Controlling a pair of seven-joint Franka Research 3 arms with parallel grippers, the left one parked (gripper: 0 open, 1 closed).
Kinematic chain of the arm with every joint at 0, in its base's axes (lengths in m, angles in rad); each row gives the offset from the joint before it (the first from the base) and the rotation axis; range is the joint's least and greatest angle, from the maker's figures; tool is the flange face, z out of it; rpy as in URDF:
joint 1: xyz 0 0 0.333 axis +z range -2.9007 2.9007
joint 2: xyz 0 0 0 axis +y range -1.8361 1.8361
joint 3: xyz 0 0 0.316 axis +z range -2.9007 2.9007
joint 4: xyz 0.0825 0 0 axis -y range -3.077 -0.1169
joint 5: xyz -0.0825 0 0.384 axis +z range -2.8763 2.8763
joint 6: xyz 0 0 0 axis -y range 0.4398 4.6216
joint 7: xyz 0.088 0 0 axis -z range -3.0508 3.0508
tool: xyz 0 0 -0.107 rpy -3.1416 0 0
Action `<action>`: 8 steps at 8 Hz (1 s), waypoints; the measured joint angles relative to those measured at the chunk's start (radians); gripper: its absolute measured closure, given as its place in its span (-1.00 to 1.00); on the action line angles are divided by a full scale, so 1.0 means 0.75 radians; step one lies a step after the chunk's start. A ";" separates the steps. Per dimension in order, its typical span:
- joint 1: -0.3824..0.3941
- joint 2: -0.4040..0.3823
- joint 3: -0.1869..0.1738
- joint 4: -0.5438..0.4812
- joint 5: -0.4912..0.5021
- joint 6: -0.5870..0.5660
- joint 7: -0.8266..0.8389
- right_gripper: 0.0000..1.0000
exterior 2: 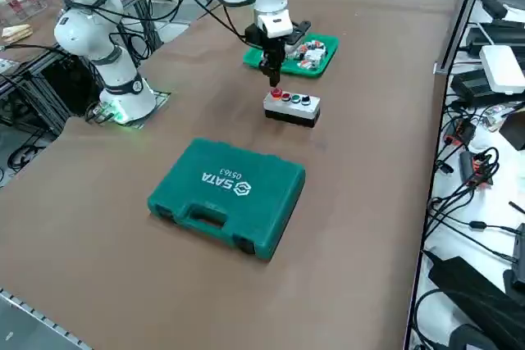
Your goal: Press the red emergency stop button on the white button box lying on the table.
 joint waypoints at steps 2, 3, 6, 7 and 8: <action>-0.001 0.017 -0.002 -0.005 0.000 0.036 0.000 0.97; -0.001 0.031 -0.004 -0.008 0.000 0.053 0.000 0.97; -0.001 0.068 -0.006 -0.034 0.000 0.129 0.001 0.97; -0.001 0.066 -0.006 -0.037 0.000 0.134 0.001 0.97; -0.001 0.066 -0.006 -0.039 0.000 0.136 0.001 0.97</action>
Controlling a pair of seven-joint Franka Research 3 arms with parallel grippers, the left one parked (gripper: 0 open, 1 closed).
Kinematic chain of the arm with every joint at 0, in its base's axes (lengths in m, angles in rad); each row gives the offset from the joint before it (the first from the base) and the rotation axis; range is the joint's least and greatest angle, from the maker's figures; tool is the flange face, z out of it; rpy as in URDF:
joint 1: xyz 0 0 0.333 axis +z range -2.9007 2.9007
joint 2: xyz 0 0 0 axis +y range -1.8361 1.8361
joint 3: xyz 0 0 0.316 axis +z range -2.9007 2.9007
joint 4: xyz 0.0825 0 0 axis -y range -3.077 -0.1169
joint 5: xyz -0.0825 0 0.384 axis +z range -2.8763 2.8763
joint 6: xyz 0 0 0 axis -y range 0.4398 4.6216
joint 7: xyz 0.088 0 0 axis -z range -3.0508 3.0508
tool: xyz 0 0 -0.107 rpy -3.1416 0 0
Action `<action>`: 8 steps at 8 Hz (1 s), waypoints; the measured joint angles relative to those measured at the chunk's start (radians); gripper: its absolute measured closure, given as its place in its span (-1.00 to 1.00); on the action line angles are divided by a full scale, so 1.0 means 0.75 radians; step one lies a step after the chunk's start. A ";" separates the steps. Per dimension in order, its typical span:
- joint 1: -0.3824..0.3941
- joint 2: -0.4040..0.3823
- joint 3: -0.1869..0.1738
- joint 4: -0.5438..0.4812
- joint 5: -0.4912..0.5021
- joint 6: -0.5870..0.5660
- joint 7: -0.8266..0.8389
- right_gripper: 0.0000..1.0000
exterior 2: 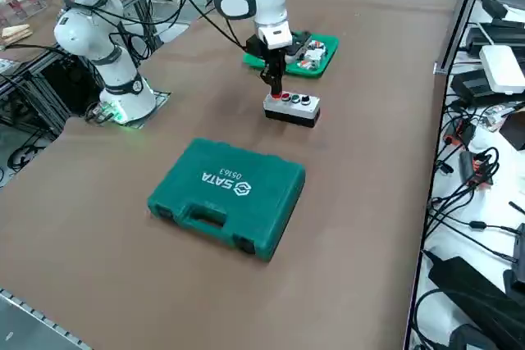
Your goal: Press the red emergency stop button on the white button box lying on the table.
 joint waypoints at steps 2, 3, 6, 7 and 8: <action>0.000 0.000 0.000 -0.004 0.000 0.007 0.000 0.97; 0.000 0.003 0.000 -0.009 0.000 0.022 0.000 0.97; 0.000 0.003 0.000 -0.010 0.000 0.022 0.000 0.97; 0.000 0.003 0.000 -0.010 0.000 0.022 0.000 0.97; 0.000 0.002 0.000 -0.010 0.000 0.020 0.000 0.97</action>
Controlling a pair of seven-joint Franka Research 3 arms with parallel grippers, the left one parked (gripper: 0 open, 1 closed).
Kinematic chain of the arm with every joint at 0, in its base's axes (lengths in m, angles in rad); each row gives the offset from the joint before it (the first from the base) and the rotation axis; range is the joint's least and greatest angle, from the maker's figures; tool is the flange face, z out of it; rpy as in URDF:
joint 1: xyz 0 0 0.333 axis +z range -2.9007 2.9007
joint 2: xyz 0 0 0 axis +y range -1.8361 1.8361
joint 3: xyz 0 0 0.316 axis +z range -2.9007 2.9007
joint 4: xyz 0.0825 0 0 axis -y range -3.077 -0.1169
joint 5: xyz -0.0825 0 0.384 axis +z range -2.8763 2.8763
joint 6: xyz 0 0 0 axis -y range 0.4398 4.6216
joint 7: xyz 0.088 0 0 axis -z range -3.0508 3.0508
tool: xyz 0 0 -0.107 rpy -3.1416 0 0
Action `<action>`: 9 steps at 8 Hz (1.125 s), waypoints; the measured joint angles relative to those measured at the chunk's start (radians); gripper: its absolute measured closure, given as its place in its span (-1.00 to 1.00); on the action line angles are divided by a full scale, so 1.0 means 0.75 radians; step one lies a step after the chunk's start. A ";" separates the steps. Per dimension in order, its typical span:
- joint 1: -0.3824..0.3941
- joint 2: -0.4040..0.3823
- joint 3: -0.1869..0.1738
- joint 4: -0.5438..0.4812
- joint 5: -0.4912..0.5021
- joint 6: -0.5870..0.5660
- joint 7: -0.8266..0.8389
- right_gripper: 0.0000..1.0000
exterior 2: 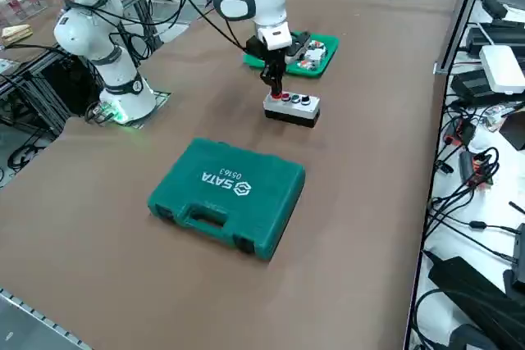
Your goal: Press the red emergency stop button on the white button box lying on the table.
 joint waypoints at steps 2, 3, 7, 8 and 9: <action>-0.001 -0.010 -0.009 0.016 0.000 -0.062 0.000 0.97; -0.004 -0.028 -0.015 0.057 0.000 -0.156 -0.001 0.97; -0.021 -0.107 -0.021 0.478 0.000 -0.717 0.000 0.92; -0.045 -0.111 -0.023 0.578 0.000 -0.823 0.000 0.67; -0.077 -0.111 -0.024 0.663 -0.001 -0.910 -0.004 0.33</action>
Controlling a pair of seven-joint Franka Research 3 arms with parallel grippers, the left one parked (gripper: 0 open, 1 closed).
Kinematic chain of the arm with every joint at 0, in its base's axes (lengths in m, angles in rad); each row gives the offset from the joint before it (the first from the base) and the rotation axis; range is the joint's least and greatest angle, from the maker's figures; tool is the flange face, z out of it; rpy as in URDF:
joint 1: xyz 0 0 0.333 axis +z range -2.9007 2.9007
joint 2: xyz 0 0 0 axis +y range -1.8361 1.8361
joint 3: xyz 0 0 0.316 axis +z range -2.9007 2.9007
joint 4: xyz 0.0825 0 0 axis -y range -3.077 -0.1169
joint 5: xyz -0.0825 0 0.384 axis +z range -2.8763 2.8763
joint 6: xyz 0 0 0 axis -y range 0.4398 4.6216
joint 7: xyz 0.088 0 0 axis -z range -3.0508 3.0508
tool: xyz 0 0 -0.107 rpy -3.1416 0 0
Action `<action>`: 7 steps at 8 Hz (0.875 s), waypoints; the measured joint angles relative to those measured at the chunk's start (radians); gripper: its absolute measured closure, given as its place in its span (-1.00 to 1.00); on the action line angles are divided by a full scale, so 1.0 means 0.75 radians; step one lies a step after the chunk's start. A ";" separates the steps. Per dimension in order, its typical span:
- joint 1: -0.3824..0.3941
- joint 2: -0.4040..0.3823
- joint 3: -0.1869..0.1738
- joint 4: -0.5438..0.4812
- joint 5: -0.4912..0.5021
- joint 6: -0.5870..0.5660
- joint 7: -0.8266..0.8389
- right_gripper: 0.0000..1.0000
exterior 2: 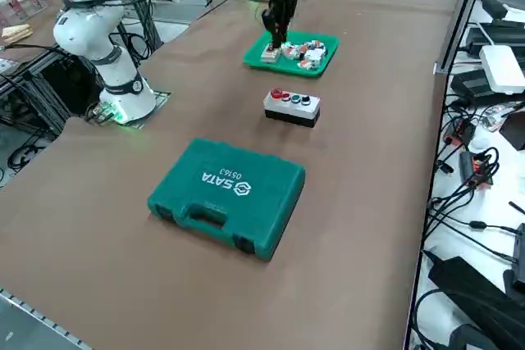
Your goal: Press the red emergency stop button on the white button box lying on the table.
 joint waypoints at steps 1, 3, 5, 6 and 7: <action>-0.025 0.000 -0.002 0.069 -0.001 -0.054 -0.007 -0.01; -0.064 0.002 -0.010 0.187 -0.004 -0.180 -0.061 -0.72; -0.125 0.004 -0.029 0.308 -0.004 -0.306 -0.216 -1.00; -0.163 0.004 -0.035 0.359 -0.003 -0.400 -0.281 -1.00; -0.183 0.004 -0.036 0.399 -0.001 -0.453 -0.348 -1.00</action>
